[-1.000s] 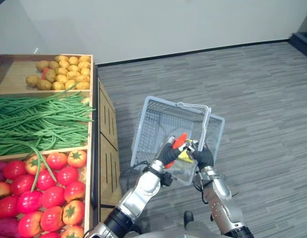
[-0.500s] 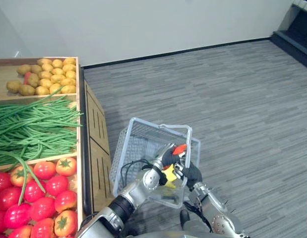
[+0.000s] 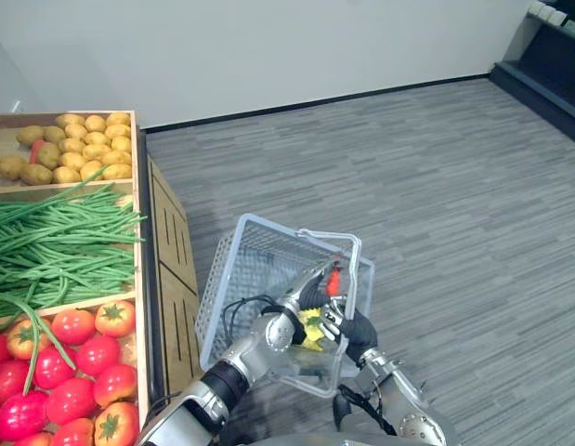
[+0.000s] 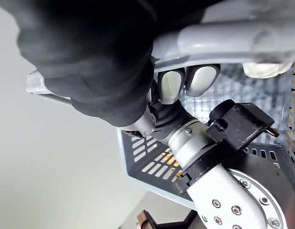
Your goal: Pick vegetable in the basket
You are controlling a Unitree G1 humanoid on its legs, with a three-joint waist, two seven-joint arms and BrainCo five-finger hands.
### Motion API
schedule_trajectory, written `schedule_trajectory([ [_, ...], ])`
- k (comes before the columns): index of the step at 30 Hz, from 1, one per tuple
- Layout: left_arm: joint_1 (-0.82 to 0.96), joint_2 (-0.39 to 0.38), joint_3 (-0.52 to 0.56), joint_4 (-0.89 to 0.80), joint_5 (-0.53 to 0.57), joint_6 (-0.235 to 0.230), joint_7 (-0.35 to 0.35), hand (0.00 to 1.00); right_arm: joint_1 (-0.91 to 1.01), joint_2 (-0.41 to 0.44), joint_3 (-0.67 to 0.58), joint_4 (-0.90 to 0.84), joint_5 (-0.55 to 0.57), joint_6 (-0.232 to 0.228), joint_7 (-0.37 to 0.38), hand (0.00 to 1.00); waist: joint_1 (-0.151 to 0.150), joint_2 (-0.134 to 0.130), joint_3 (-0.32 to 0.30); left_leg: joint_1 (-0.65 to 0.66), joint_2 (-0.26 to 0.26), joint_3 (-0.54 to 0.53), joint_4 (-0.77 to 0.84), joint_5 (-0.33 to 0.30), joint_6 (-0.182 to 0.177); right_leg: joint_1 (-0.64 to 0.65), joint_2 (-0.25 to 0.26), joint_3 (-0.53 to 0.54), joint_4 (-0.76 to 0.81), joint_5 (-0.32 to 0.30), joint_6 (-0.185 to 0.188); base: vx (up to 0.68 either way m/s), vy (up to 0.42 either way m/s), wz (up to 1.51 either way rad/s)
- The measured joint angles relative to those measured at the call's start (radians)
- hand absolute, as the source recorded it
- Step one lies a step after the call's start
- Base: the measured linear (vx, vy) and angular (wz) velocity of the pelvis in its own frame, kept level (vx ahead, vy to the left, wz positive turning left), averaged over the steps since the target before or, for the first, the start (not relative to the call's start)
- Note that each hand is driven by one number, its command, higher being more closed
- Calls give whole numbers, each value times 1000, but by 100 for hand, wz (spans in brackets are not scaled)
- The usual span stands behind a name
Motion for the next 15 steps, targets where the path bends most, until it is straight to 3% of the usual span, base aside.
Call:
schedule_trajectory([
  [5,53,21,39,-146,-3,0,1,0,41,39,-88,0,-82,-1,-2,100,8,0,0,-7,-1,-12,0,0,0,2,-3,-15,-2,0,1,-8,-16,8],
  [10,102,25,50,-325,-33,-43,3,0,68,70,-178,4,-162,-2,-32,100,12,2,1,-11,-2,-38,0,0,0,18,-5,-48,-10,-1,2,-8,-19,15],
  [15,151,1,188,-414,-127,-57,27,0,71,83,-294,62,-268,-23,-73,100,12,10,1,-12,-1,-52,0,0,0,25,-5,-64,-9,-4,6,-19,-25,7],
])
